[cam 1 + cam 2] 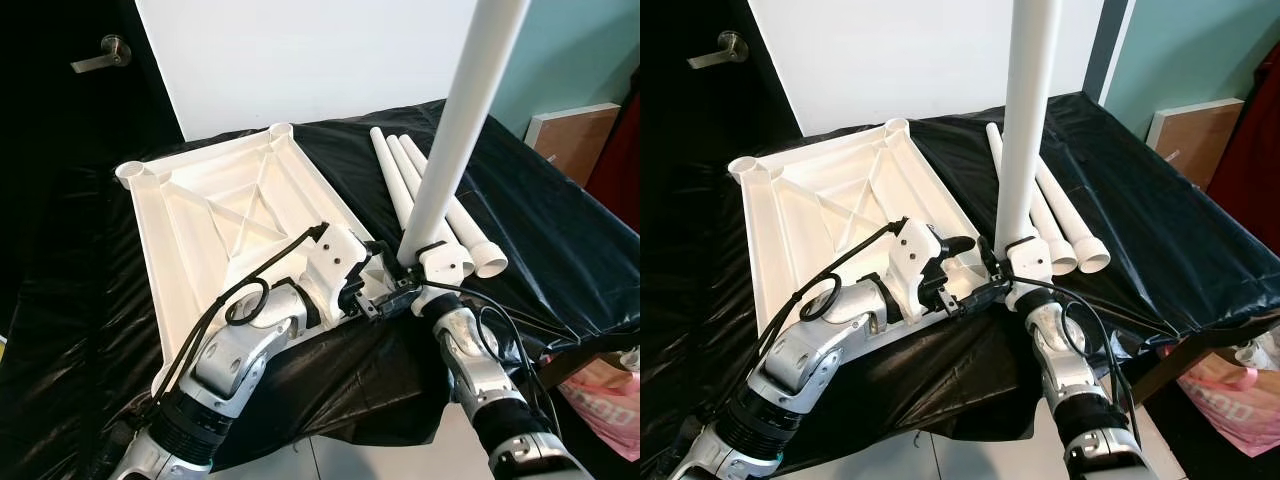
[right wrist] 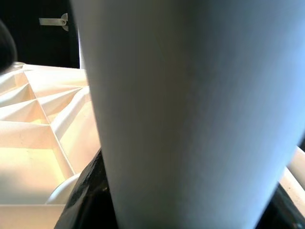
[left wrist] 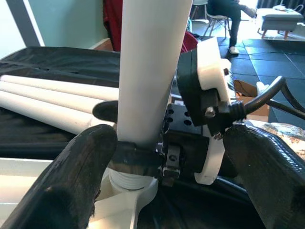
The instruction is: Building children table
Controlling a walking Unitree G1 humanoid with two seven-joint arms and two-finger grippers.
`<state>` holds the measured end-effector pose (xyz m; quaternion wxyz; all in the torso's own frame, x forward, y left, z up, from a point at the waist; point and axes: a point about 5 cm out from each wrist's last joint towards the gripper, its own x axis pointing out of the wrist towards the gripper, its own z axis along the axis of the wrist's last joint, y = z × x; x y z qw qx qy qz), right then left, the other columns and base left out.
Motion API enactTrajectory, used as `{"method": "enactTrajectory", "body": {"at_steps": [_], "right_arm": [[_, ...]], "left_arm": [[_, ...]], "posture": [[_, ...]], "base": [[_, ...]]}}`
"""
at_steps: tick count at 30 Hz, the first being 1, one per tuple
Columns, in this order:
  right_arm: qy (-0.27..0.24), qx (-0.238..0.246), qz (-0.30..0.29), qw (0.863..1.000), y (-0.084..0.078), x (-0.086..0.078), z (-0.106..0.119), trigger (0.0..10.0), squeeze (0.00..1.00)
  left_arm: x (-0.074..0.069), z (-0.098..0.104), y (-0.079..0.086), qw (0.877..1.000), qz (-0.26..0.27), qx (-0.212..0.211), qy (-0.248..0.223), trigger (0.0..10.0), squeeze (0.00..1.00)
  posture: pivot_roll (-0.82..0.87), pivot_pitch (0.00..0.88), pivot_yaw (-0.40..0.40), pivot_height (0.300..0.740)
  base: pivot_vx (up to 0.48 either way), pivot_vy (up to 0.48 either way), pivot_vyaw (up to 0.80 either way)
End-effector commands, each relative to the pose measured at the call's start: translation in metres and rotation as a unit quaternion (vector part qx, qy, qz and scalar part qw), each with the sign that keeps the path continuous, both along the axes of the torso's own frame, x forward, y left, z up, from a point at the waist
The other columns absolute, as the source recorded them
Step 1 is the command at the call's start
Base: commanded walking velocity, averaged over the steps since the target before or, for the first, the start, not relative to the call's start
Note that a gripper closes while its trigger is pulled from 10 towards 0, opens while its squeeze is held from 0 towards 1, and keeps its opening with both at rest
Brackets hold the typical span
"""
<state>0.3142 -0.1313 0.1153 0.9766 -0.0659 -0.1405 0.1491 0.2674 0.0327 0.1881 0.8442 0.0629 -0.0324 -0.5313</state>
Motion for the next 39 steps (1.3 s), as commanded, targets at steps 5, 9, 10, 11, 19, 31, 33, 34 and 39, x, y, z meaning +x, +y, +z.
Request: {"method": "enactTrajectory", "body": {"at_steps": [5,9,10,11,19,31,33,34,39], "right_arm": [[-0.012,-0.013,-0.035,0.999,-0.008,-0.004,0.000,10.0,0.00],[-0.076,-0.036,-0.066,0.994,-0.011,-0.004,0.017,10.0,0.00],[-0.103,-0.036,-0.082,0.991,-0.012,-0.005,0.025,10.0,0.00],[-0.120,-0.035,-0.092,0.988,-0.013,-0.005,0.030,10.0,0.00],[-0.118,0.019,-0.130,0.984,-0.025,-0.001,0.038,10.0,0.00],[-0.019,0.061,-0.112,0.992,-0.029,0.011,0.028,10.0,0.00],[-0.012,0.044,-0.119,0.992,-0.032,0.013,0.029,10.0,0.00],[0.006,0.030,-0.117,0.993,-0.033,0.016,0.029,10.0,0.00],[0.045,-0.007,-0.089,0.995,-0.035,0.023,0.034,10.0,0.00]], "left_arm": [[0.000,0.002,-0.001,1.000,-0.016,0.004,-0.004,10.0,0.00],[0.001,0.002,-0.001,1.000,-0.017,0.004,-0.005,10.0,0.00],[0.001,0.002,-0.001,1.000,-0.017,0.004,-0.005,10.0,0.00],[0.001,0.002,-0.001,1.000,-0.017,0.004,-0.006,10.0,0.00],[0.002,0.002,-0.002,1.000,-0.016,0.003,-0.008,10.0,0.00],[0.006,0.006,-0.001,1.000,-0.010,-0.002,-0.015,10.0,0.00],[0.007,0.007,0.000,1.000,-0.009,-0.005,-0.017,10.0,0.00],[0.009,0.009,0.001,1.000,-0.010,-0.017,-0.011,10.0,0.09],[0.016,0.020,0.001,0.999,-0.019,-0.047,-0.008,10.0,1.00]], "posture": [[-0.17,0.026,0.029,0.740],[-0.17,0.017,0.028,0.740],[-0.17,0.013,0.028,0.740],[-0.17,0.012,0.028,0.740],[-0.18,0.000,0.024,0.740],[-0.18,0.000,0.028,0.740],[-0.19,0.000,0.031,0.740],[-0.19,0.000,0.031,0.740],[-0.19,0.003,0.027,0.740]], "base": [[0.000,0.000,0.00],[0.000,0.000,0.00],[0.000,0.000,0.00],[0.000,0.000,0.00],[0.000,0.000,0.00],[0.000,0.000,0.00],[0.000,0.000,0.00],[0.000,0.000,0.00],[0.000,0.000,0.00]]}}
